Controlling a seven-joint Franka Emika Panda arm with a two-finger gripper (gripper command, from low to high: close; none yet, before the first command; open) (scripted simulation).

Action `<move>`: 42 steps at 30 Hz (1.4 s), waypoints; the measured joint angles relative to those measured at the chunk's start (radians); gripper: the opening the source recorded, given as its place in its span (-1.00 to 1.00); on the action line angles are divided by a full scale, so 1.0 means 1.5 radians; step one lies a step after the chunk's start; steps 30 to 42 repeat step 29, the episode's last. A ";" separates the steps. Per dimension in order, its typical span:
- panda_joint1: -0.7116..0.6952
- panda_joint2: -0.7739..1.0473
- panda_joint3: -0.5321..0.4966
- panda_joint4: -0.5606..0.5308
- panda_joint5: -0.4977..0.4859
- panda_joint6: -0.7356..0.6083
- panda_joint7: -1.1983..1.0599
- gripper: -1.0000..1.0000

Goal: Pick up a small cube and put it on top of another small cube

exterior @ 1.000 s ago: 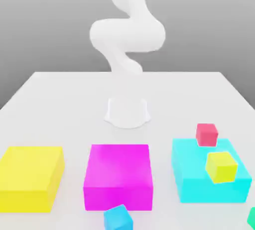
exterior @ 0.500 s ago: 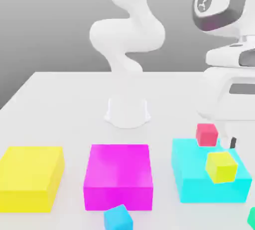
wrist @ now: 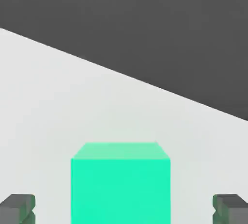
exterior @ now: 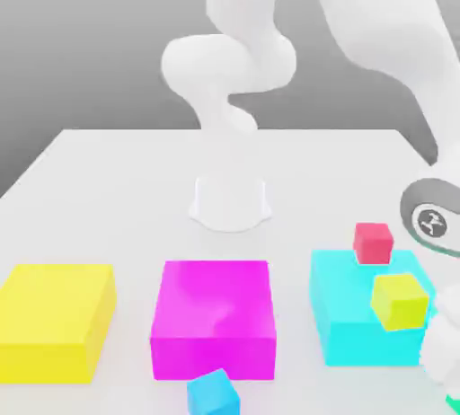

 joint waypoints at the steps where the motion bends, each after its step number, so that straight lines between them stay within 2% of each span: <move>1: 0.000 0.000 0.000 0.000 0.000 0.000 0.000 -1.00; 6: 0.000 0.000 0.000 0.000 0.002 0.000 -0.001 -1.00; 10: -0.034 -0.083 0.030 -0.027 0.048 -0.053 -0.025 -1.00; 21: -0.232 -0.275 -0.095 -0.200 0.205 -0.046 0.053 -1.00; 25: -0.264 -0.233 -0.135 -0.224 0.211 0.025 0.086 -1.00; 26: -0.263 -0.213 -0.139 -0.224 0.207 0.045 0.090 1.00; 42: -0.263 -0.213 -0.139 -0.224 0.207 0.045 0.090 1.00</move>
